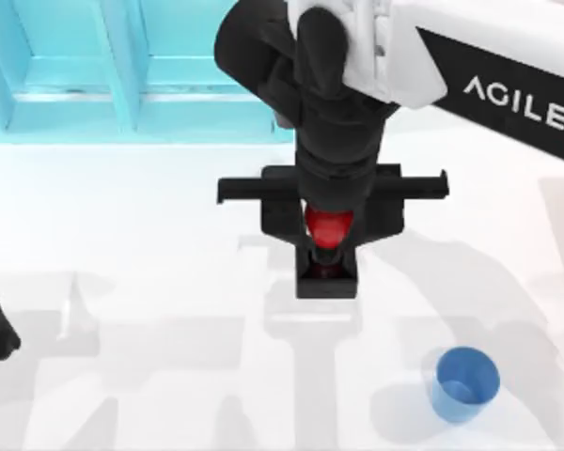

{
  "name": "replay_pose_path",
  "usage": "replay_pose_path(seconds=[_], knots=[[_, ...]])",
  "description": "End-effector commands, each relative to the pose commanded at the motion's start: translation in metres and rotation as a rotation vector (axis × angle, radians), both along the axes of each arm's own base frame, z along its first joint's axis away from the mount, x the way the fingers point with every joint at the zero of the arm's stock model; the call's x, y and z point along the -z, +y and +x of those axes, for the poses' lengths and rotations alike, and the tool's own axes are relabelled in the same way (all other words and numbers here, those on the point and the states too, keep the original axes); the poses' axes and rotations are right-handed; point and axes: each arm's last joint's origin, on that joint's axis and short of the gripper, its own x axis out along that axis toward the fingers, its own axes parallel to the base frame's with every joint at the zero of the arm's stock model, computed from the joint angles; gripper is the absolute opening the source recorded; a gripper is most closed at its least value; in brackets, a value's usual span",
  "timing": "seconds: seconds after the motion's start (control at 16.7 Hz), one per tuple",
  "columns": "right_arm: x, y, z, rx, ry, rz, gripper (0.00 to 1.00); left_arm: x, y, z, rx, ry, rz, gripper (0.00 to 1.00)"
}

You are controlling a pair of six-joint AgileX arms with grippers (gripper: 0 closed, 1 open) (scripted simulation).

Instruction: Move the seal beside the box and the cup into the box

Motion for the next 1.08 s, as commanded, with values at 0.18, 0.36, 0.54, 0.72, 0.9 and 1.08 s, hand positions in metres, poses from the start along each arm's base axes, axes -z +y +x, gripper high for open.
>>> replay_pose_path(seconds=[0.18, 0.36, 0.54, 0.72, 0.9, 1.08], knots=[[0.001, 0.002, 0.000, -0.003, -0.002, 0.001, 0.00, 0.000, 0.000, 0.000, 0.000, 0.000, 0.000, 1.00], [-0.003, -0.019, 0.011, -0.004, -0.010, 0.006, 0.00, 0.000, 0.000, 0.000, 0.000, 0.000, 0.000, 1.00], [-0.009, -0.065, 0.032, 0.000, -0.023, 0.014, 0.00, 0.000, 0.000, 0.000, 0.000, 0.000, 0.000, 1.00], [-0.014, -0.122, 0.047, 0.001, -0.043, 0.020, 0.00, 0.000, 0.000, 0.000, 0.000, 0.000, 0.000, 1.00], [-0.018, -0.179, 0.052, -0.001, -0.066, 0.017, 0.00, 0.000, 0.000, 0.000, 0.000, 0.000, 0.000, 1.00], [-0.019, -0.220, 0.050, -0.002, -0.083, 0.010, 0.00, 0.000, 0.000, 0.000, 0.000, 0.000, 0.000, 1.00]])
